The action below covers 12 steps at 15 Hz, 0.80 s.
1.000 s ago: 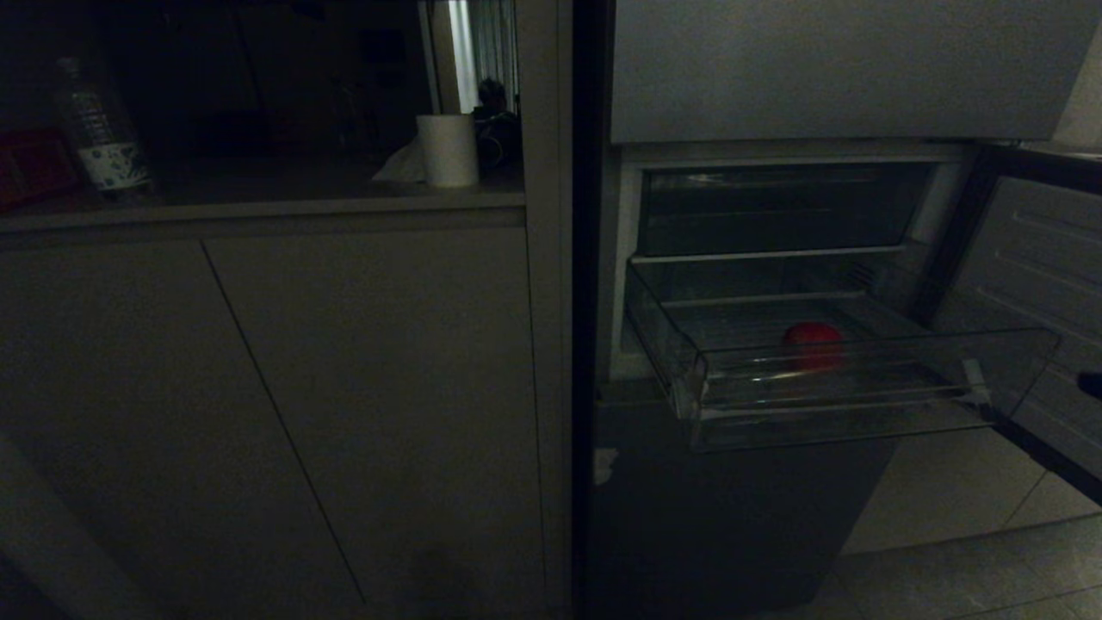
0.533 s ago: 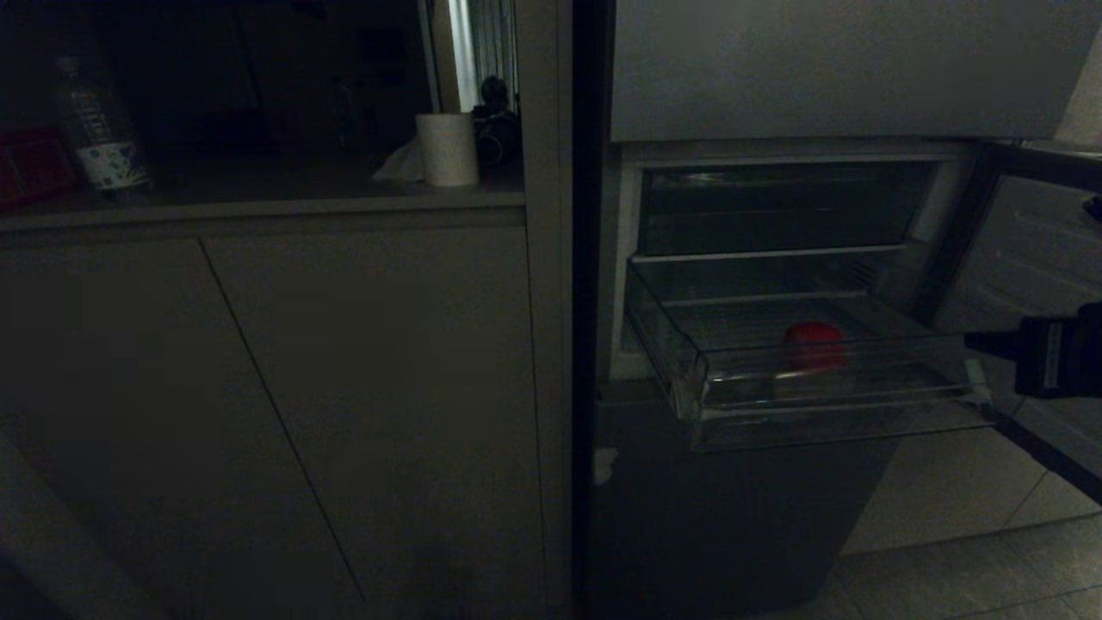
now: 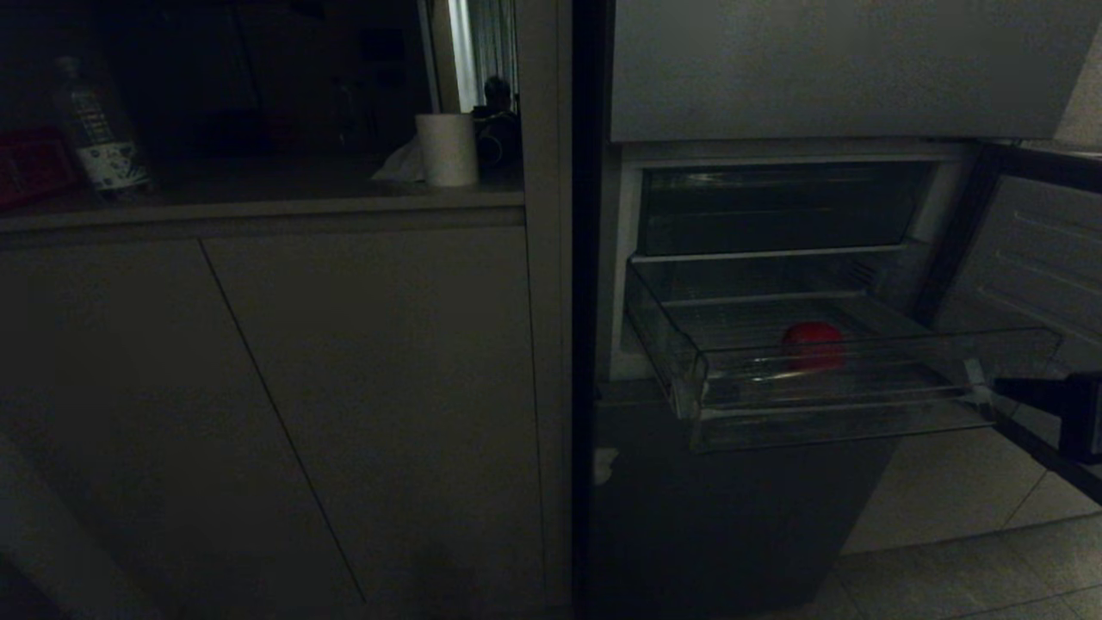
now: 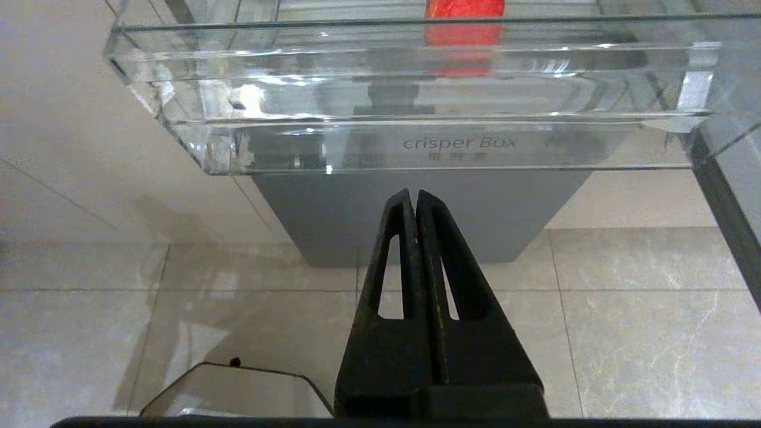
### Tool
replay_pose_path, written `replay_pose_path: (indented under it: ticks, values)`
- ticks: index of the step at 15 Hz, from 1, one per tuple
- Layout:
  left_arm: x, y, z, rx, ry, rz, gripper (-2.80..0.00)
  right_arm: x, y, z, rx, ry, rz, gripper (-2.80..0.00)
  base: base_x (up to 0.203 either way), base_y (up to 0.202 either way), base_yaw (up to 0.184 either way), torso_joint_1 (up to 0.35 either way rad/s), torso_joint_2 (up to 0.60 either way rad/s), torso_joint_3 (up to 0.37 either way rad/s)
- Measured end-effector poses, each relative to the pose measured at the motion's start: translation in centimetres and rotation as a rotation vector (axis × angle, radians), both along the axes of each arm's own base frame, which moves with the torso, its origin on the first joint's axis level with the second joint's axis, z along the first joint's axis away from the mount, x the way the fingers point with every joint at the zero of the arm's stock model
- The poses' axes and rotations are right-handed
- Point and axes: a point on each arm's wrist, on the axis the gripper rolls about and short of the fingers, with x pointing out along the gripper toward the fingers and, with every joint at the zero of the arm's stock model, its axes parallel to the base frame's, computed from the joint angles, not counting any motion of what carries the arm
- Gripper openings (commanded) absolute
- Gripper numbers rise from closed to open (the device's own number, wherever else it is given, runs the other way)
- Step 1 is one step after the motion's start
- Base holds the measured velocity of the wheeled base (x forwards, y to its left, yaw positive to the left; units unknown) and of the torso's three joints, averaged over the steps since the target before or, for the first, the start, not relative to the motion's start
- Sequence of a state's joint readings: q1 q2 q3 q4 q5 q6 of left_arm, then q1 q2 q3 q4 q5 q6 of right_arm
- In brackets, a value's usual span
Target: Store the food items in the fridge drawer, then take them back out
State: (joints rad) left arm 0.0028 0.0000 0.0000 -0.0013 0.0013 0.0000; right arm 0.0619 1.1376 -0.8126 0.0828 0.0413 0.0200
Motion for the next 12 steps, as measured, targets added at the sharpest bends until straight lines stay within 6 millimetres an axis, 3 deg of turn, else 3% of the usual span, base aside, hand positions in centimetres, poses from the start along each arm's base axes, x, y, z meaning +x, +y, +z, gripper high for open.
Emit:
replay_pose_path:
  ticks: [3,12]
  values:
    - [0.0,0.0,0.0,0.0,0.0,0.0,-2.8,-0.5,0.0,0.4,-0.001,-0.022,-0.001,-2.8,0.032,0.0,0.001,-0.002,0.0,0.001]
    - [0.0,0.0,0.0,0.0,0.0,0.0,-2.8,-0.4,0.0,1.3,0.0,-0.053,-0.009,-2.8,0.193,0.0,-0.001,0.004,0.0,0.003]
